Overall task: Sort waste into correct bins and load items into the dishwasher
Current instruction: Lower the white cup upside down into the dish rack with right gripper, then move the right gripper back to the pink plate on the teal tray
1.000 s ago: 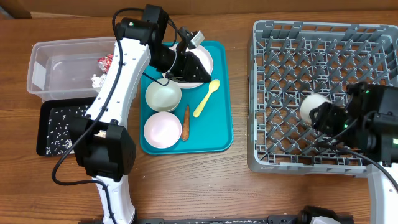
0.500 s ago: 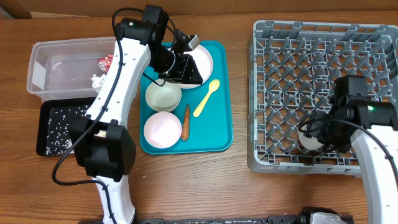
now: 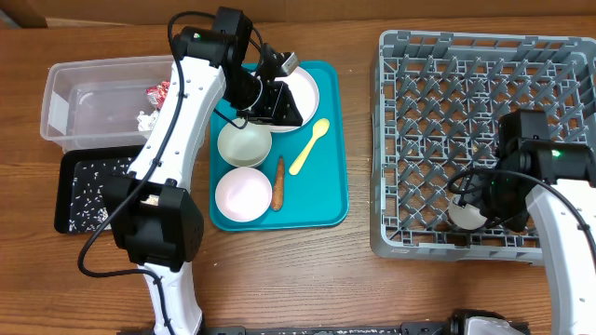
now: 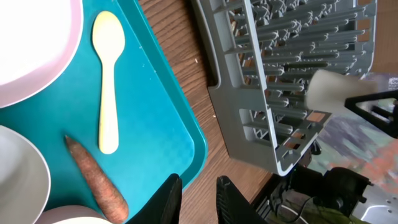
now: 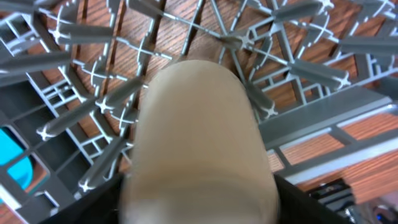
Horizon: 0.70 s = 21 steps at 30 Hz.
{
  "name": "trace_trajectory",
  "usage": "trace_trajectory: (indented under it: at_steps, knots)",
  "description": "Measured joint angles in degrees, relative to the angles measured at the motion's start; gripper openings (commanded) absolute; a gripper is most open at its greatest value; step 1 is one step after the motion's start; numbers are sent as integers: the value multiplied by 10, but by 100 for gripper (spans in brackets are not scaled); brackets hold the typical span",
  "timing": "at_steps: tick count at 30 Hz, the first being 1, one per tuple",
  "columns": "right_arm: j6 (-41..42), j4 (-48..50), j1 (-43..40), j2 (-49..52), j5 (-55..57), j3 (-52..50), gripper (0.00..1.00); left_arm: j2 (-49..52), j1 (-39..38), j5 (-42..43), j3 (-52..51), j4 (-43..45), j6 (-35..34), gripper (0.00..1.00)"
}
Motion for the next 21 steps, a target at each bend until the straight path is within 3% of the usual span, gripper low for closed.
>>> trace_trajectory:
  at_steps: [15,21]
  knots:
    - [0,7,0,1,-4,12,83,0,0,-3,0,2,0,20]
    - [-22,2,0,7,-46,134,86,1,0,-42,48,-58,-5,22]
